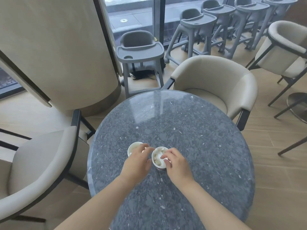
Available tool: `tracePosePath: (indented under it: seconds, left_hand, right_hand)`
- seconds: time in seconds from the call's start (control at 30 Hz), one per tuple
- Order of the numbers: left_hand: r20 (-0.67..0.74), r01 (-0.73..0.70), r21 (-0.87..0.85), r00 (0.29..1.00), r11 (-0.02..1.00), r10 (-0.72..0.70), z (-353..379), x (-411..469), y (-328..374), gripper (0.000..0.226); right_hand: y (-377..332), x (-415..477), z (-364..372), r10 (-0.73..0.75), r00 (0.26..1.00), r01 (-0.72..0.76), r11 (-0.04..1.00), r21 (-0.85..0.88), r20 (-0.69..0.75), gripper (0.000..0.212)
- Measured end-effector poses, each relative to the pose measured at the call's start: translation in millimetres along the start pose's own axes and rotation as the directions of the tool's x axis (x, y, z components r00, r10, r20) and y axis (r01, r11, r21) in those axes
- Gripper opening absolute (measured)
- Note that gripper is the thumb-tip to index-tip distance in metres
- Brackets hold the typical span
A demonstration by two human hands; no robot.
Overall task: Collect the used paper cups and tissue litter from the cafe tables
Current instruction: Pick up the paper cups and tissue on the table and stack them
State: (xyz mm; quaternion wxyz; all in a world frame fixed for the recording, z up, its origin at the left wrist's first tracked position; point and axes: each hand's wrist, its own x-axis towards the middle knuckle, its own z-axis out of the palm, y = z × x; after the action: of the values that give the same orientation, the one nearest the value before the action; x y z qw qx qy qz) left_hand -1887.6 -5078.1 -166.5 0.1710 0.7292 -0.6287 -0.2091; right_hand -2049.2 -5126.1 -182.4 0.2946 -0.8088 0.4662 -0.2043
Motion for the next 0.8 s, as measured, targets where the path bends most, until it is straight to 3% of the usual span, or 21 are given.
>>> tracePosePath:
  seconds: [0.17,0.3,0.53,0.8]
  left_hand:
    - [-0.004,0.031,0.128,1.000,0.991,-0.031,2,-7,-14,0.038]
    - [0.083,0.066,0.277,0.992,0.959,-0.092,6,-9,-17,0.044]
    - [0.105,0.044,0.373,0.991,0.927,-0.089,10,-1,-23,0.067]
    - [0.101,0.011,0.403,0.993,0.915,-0.057,9,-2,-23,0.065]
  right_hand:
    - [5,4,6,0.016,1.000,-0.018,0.992,-0.129,-0.014,0.004]
    - [7,9,8,0.073,0.997,-0.066,0.979,-0.191,0.029,0.011]
    - [6,-2,-4,-0.157,0.988,0.153,0.968,-0.199,-0.003,0.007]
    - [13,-4,3,-0.218,0.955,0.259,0.943,-0.211,0.200,0.025]
